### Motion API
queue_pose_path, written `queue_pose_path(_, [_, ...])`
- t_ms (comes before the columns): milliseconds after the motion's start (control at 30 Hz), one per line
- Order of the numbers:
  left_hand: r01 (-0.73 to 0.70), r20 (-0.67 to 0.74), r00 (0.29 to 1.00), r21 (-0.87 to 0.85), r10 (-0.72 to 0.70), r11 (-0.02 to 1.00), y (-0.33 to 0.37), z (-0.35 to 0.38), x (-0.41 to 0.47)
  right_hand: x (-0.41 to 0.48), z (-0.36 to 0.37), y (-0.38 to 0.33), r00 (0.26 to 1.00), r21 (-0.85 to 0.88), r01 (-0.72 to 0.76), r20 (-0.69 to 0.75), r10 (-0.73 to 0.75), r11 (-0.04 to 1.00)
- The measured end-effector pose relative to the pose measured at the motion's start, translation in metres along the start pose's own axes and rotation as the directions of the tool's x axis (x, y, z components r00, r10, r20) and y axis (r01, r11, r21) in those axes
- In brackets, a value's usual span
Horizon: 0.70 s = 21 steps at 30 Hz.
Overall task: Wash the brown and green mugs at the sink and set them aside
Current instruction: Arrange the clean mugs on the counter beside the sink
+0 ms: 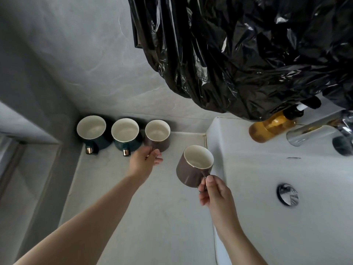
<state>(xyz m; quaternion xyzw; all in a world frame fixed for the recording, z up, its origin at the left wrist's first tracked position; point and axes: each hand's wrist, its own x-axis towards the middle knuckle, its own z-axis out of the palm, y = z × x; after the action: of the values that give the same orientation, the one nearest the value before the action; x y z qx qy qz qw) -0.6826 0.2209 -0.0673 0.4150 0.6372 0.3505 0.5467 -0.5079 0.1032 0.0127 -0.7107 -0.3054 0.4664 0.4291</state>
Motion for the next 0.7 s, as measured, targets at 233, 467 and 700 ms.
queue_pose_path(233, [0.007,0.01,1.0,-0.042,-0.006,0.999,-0.008,0.006,-0.003,0.001,0.001,0.003,1.0,-0.019,0.007,0.01,-0.007,1.0])
queue_pose_path(467, [0.0,-0.011,1.0,-0.054,-0.001,0.999,-0.011,0.006,-0.004,0.001,-0.002,0.007,1.0,-0.023,0.001,-0.003,-0.001,1.0])
queue_pose_path(700, [-0.011,-0.074,0.997,-0.07,0.006,0.997,-0.014,0.006,-0.007,0.0,-0.005,0.01,1.0,-0.026,-0.009,-0.015,0.008,1.0])
